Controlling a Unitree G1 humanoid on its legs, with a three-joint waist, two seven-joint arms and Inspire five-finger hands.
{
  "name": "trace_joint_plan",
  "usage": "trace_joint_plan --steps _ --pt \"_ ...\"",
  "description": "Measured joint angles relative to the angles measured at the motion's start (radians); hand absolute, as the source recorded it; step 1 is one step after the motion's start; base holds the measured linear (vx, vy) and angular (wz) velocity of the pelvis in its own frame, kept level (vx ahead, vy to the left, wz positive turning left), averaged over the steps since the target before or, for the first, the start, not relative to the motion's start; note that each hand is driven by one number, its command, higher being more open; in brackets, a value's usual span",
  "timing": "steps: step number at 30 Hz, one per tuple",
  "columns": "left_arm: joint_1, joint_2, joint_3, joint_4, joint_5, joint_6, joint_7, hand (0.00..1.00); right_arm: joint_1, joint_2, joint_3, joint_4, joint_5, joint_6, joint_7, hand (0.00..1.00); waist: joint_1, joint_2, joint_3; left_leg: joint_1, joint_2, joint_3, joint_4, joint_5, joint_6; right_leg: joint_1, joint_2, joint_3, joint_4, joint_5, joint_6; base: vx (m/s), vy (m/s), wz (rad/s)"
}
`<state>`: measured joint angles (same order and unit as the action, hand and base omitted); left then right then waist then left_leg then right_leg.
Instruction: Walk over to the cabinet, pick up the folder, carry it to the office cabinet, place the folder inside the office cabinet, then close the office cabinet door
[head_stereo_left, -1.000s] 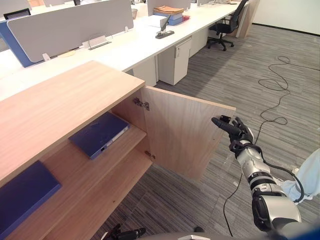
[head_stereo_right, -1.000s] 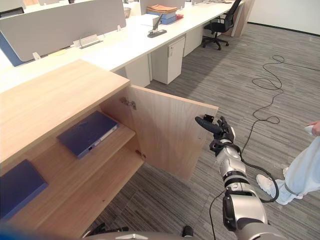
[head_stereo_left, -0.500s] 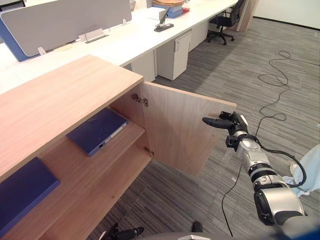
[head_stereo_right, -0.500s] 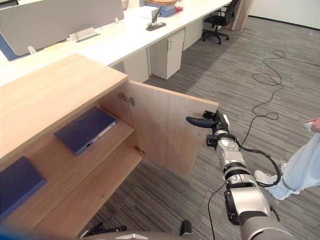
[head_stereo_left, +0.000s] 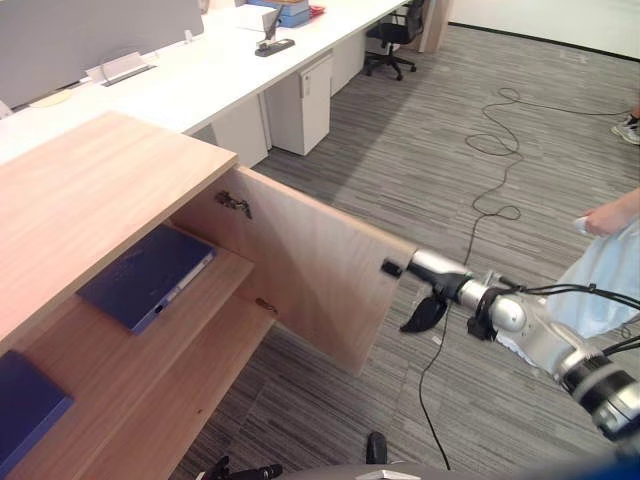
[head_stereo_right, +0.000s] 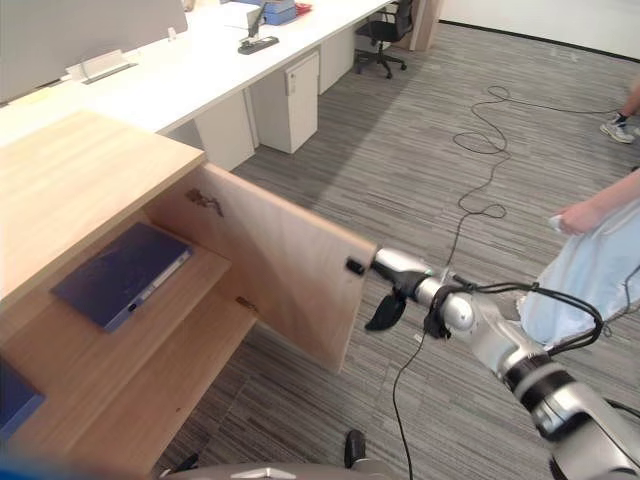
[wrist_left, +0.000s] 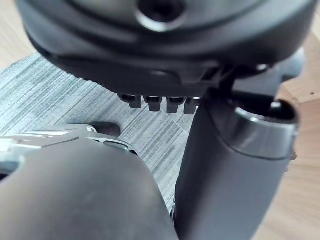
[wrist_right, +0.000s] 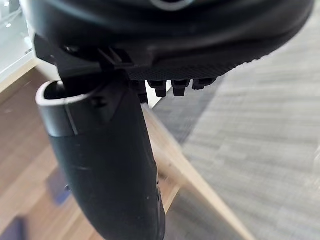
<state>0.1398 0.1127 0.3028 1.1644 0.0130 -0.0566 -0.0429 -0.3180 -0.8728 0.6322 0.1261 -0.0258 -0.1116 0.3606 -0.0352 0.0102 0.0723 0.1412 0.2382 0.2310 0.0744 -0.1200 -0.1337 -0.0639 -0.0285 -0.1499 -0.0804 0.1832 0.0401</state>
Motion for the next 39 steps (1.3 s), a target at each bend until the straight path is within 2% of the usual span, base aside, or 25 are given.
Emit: trace_joint_plan --steps 2,5,8,12,18,20,23,24,25,26,27,28,29,30,31,32,33,34,35,36,37,38,39 --pt "-0.011 -0.002 0.024 0.002 0.001 -0.001 -0.017 1.0 0.089 -0.004 0.029 -0.12 0.111 -0.015 0.102 1.0 0.003 -0.006 -0.003 -0.001 0.007 0.004 0.004 0.0 0.0 -0.002 0.008 0.004 0.0 0.0 -0.004 -0.01 -0.02 -0.06" --pt "-0.012 0.0 0.037 0.002 0.005 -0.003 -0.032 1.0 0.165 -0.034 0.041 -0.204 0.164 -0.022 0.203 1.0 0.009 -0.018 -0.008 0.0 0.005 0.008 0.006 0.0 0.0 -0.003 0.007 0.01 0.0 0.001 -0.004 -0.04 0.024 -0.03" --pt "-0.008 0.015 0.036 0.002 0.032 -0.004 -0.033 1.0 0.209 -0.073 0.041 -0.219 0.186 -0.019 0.244 1.0 0.013 -0.039 -0.012 0.004 -0.002 0.015 0.003 -0.001 0.001 -0.004 0.002 0.021 -0.003 0.01 -0.002 -0.07 0.045 -0.06" --pt "-0.005 0.022 0.037 0.016 0.038 0.0 -0.046 1.0 0.254 -0.099 0.04 -0.217 0.183 0.014 0.281 1.0 0.021 -0.044 -0.014 0.015 -0.015 0.032 -0.001 -0.008 0.006 -0.006 -0.006 0.041 -0.004 0.023 0.006 -0.09 0.07 -0.14" --pt "0.005 0.017 0.083 0.018 0.019 0.002 -0.069 1.0 0.312 -0.079 0.04 -0.196 0.161 0.046 0.341 1.0 0.031 -0.028 -0.005 0.008 -0.028 0.017 0.004 -0.016 0.011 -0.007 -0.022 0.038 -0.004 0.031 0.014 -0.09 0.044 0.03" --pt "0.008 0.013 0.099 0.018 0.016 0.003 -0.073 1.0 0.312 -0.033 0.039 -0.143 0.133 0.049 0.342 1.0 0.032 -0.02 -0.006 -0.011 -0.03 -0.007 0.011 -0.015 0.011 -0.007 -0.03 0.017 -0.004 0.03 0.014 -0.06 0.025 0.34" --pt "0.004 -0.016 0.108 0.016 -0.001 0.003 -0.072 1.0 0.308 0.105 0.013 0.035 0.022 0.05 0.317 1.0 0.055 0.006 -0.012 -0.044 -0.045 -0.073 0.032 -0.015 0.015 0.0 -0.058 -0.037 0.01 0.014 0.018 -0.04 0.043 0.56" --pt "-0.001 -0.034 0.106 0.016 -0.006 0.003 -0.069 1.0 0.297 0.146 0.013 0.104 -0.028 0.052 0.29 1.0 0.065 0.021 -0.005 -0.045 -0.054 -0.096 0.038 -0.015 0.026 -0.004 -0.078 -0.055 0.056 -0.013 0.025 -0.03 0.112 0.87" --pt "-0.004 -0.048 0.087 0.011 -0.013 0.002 -0.072 1.0 0.287 0.211 0.012 0.216 -0.086 0.057 0.253 1.0 0.082 0.04 0.001 -0.041 -0.085 -0.153 0.043 -0.01 0.041 -0.033 -0.133 -0.093 0.209 -0.097 0.044 -0.03 0.127 1.02" --pt "-0.004 -0.047 0.067 0.006 -0.018 0.001 -0.071 1.0 0.286 0.236 0.011 0.248 -0.125 0.06 0.235 1.0 0.088 0.038 0.001 -0.043 -0.11 -0.18 0.048 -0.006 0.048 -0.06 -0.175 -0.104 0.304 -0.145 0.049 -0.04 0.141 1.45" --pt "-0.003 -0.039 0.029 -0.006 -0.024 -0.002 -0.068 1.0 0.287 0.29 -0.01 0.296 -0.187 0.06 0.204 1.0 0.089 0.022 0.006 -0.048 -0.173 -0.251 0.066 -0.006 0.057 -0.09 -0.272 -0.123 0.472 -0.235 0.063 -0.04 0.051 1.73" --pt "-0.006 -0.029 -0.005 -0.009 -0.026 -0.001 -0.055 1.0 0.294 0.35 -0.038 0.347 -0.243 0.059 0.161 1.0 0.083 0.009 0.005 -0.073 -0.223 -0.334 0.096 -0.014 0.073 -0.108 -0.331 -0.086 0.585 -0.28 0.01 -0.06 -0.002 1.98" --pt "-0.009 -0.028 -0.017 -0.011 -0.027 0.0 -0.046 1.0 0.297 0.383 -0.056 0.375 -0.263 0.06 0.134 1.0 0.078 0.012 0.003 -0.09 -0.24 -0.385 0.117 -0.017 0.08 -0.111 -0.34 -0.047 0.62 -0.284 -0.018 -0.07 -0.058 2.12" --pt "-0.009 -0.03 -0.031 -0.027 -0.037 -0.001 -0.037 1.0 0.305 0.434 -0.094 0.417 -0.285 0.06 0.104 1.0 0.077 0.019 -0.003 -0.125 -0.262 -0.467 0.147 -0.019 0.081 -0.11 -0.33 0.041 0.651 -0.287 -0.05 -0.06 -0.108 2.39" --pt "-0.009 -0.03 -0.044 -0.054 -0.052 -0.001 -0.027 1.0 0.308 0.5 -0.143 0.463 -0.291 0.058 0.068 1.0 0.082 0.021 -0.011 -0.178 -0.287 -0.582 0.177 -0.019 0.08 -0.11 -0.284 0.199 0.676 -0.311 -0.097 -0.03 -0.184 2.97" --pt "-0.011 -0.026 -0.045 -0.083 -0.064 -0.001 -0.021 1.0 0.31 0.565 -0.192 0.505 -0.292 0.057 0.031 1.0 0.081 0.023 -0.023 -0.238 -0.315 -0.7 0.206 -0.018 0.069 -0.091 -0.206 0.379 0.645 -0.394 -0.083 0.0 -0.217 2.78" --pt "-0.012 -0.018 -0.049 -0.094 -0.072 0.0 -0.017 1.0 0.311 0.596 -0.214 0.521 -0.294 0.057 0.01 1.0 0.081 0.011 -0.028 -0.265 -0.334 -0.759 0.214 -0.016 0.063 -0.068 -0.169 0.454 0.604 -0.432 -0.056 0.04 -0.292 2.93" --pt "-0.021 -0.005 -0.061 -0.11 -0.083 0.003 -0.005 1.0 0.31 0.644 -0.251 0.551 -0.297 0.058 -0.032 1.0 0.084 -0.01 -0.024 -0.311 -0.367 -0.869 0.23 -0.012 0.042 -0.012 -0.141 0.551 0.539 -0.506 -0.04 0.01 -0.412 3.01" --pt "-0.023 0.008 -0.06 -0.135 -0.083 0.008 0.011 1.0 0.299 0.711 -0.284 0.615 -0.31 0.07 -0.095 1.0 0.101 -0.022 -0.018 -0.345 -0.373 -0.971 0.226 -0.004 0.009 0.043 -0.117 0.579 0.462 -0.56 0.036 -0.04 -0.427 2.81" --pt "-0.024 0.01 -0.058 -0.145 -0.083 0.015 0.019 1.0 0.296 0.737 -0.301 0.639 -0.32 0.073 -0.121 1.0 0.111 -0.019 -0.015 -0.352 -0.367 -1.007 0.216 0.004 0.002 0.055 -0.106 0.55 0.446 -0.568 0.074 -0.11 -0.37 1.98" --pt "-0.026 0.008 -0.058 -0.151 -0.083 0.021 0.027 1.0 0.292 0.757 -0.322 0.668 -0.324 0.078 -0.144 1.0 0.119 -0.007 -0.012 -0.353 -0.347 -1.038 0.195 0.014 0.001 0.065 -0.089 0.503 0.446 -0.563 0.073 -0.16 -0.311 1.51" --pt "-0.026 -0.006 -0.053 -0.167 -0.083 0.027 0.038 1.0 0.299 0.796 -0.359 0.724 -0.321 0.094 -0.179 1.0 0.138 -0.014 -0.01 -0.365 -0.332 -1.036 0.21 0.021 -0.007 0.087 -0.086 0.418 0.443 -0.563 0.055 -0.14 -0.35 1.75" --pt "-0.024 -0.031 -0.042 -0.175 -0.083 0.028 0.044 1.0 0.312 0.803 -0.378 0.756 -0.314 0.109 -0.198 1.0 0.142 -0.012 -0.013 -0.374 -0.346 -1.019 0.281 0.017 -0.017 0.112 -0.085 0.352 0.441 -0.567 0.048 -0.08 -0.361 2.2"
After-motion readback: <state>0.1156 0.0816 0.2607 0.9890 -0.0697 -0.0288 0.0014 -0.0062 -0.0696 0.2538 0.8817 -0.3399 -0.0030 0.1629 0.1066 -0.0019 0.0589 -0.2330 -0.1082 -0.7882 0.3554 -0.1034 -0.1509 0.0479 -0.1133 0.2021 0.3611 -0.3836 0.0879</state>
